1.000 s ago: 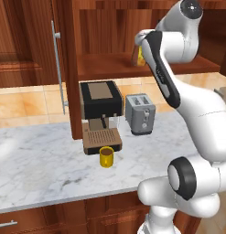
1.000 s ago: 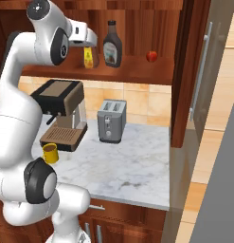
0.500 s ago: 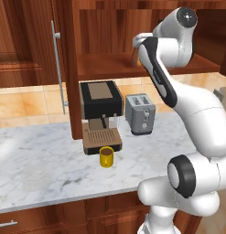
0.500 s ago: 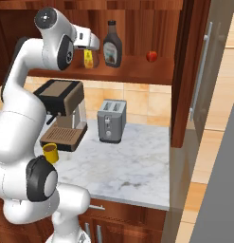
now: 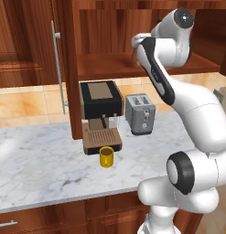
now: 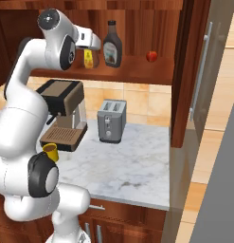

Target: Pick the syrup bottle and honey bottle from the cabinet and place them next to the mug.

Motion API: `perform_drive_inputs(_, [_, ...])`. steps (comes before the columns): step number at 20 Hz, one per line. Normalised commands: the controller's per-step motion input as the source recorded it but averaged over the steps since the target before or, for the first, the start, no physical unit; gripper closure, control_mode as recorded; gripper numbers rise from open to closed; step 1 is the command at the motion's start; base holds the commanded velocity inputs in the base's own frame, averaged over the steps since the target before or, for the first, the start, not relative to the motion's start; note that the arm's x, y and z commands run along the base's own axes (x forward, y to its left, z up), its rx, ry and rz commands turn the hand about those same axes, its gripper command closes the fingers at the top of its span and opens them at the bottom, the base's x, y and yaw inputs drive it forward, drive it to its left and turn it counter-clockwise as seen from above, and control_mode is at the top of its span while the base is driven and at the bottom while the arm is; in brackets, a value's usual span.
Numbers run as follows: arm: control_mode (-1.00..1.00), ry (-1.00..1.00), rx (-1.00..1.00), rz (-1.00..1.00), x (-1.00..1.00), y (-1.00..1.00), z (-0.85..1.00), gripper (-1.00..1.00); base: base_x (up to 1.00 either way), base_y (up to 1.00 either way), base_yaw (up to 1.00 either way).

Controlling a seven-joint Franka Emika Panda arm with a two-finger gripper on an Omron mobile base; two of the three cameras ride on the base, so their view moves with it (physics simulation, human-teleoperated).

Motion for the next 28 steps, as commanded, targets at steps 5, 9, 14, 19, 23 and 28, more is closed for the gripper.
perform_drive_inputs(5, [-1.00, 0.00, 0.00, 0.00, 0.24, 0.00, 0.00, -1.00, 0.00, 0.00, 0.00])
perform_drive_inputs(9, [-1.00, 0.02, 0.00, 0.00, 0.25, 0.00, 0.00, -1.00, 0.00, 0.00, 0.00])
perform_drive_inputs(14, [-1.00, 0.09, 0.00, 0.00, 0.13, 0.00, 0.00, -1.00, 0.00, 0.00, 0.00])
perform_drive_inputs(19, [-1.00, 0.08, 0.00, 0.00, 0.01, 0.00, 0.00, -1.00, 0.00, 0.00, 0.00])
perform_drive_inputs(23, [-1.00, 0.01, 0.00, 0.00, 0.00, 0.00, -0.15, -1.00, 0.00, 0.00, 0.00])
perform_drive_inputs(28, [-1.00, 0.00, 0.00, 0.00, 0.04, 0.00, -0.10, -1.00, 0.00, 0.00, 0.00])
